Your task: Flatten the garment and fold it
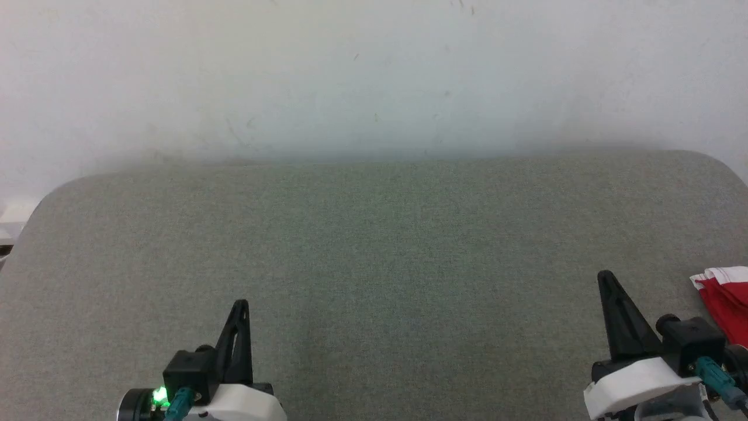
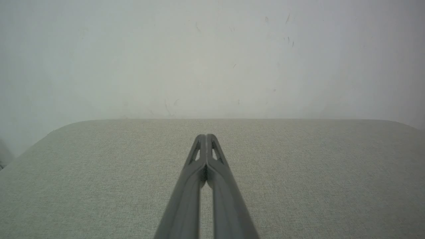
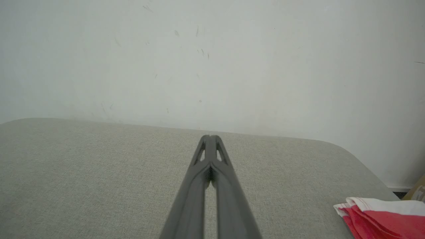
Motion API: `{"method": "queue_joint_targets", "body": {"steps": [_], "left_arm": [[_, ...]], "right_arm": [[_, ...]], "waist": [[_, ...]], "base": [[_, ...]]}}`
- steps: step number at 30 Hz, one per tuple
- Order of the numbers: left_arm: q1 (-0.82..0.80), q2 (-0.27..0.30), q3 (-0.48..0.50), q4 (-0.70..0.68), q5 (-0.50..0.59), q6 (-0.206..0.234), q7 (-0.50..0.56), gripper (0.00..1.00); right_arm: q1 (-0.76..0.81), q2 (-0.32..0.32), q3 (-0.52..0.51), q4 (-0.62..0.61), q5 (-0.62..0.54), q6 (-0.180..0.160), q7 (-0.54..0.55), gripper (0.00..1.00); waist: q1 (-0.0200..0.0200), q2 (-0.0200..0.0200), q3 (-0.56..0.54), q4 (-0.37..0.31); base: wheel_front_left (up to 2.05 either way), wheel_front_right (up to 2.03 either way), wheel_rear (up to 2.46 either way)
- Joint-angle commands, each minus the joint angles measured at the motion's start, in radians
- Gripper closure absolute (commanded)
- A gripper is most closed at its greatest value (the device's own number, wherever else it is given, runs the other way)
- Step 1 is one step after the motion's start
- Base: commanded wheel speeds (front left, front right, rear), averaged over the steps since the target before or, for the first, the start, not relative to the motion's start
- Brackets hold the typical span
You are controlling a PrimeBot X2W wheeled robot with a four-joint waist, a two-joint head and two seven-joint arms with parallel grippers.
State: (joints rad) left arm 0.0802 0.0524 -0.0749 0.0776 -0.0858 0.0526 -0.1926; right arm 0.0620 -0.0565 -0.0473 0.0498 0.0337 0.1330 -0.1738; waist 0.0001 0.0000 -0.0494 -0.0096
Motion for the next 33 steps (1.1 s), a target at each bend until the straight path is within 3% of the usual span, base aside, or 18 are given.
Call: {"method": "queue_joint_targets", "body": {"steps": [1,33], "left_arm": [[-0.018,-0.001,0.006,-0.007,0.015,-0.007,0.006,1.0],[-0.039,-0.001,0.029,-0.031,0.039,-0.022,0.069,1.0]], "right_arm": [[-0.013,0.002,0.004,-0.005,-0.008,-0.001,0.007,1.0],[-0.03,0.003,0.019,-0.02,-0.017,-0.001,0.064,1.0]], "waist": [[-0.0001,0.0,0.001,0.0],[-0.0001,0.0,0.017,0.003]], "base": [[0.0,0.0,0.0],[0.0,0.0,0.0]]}}
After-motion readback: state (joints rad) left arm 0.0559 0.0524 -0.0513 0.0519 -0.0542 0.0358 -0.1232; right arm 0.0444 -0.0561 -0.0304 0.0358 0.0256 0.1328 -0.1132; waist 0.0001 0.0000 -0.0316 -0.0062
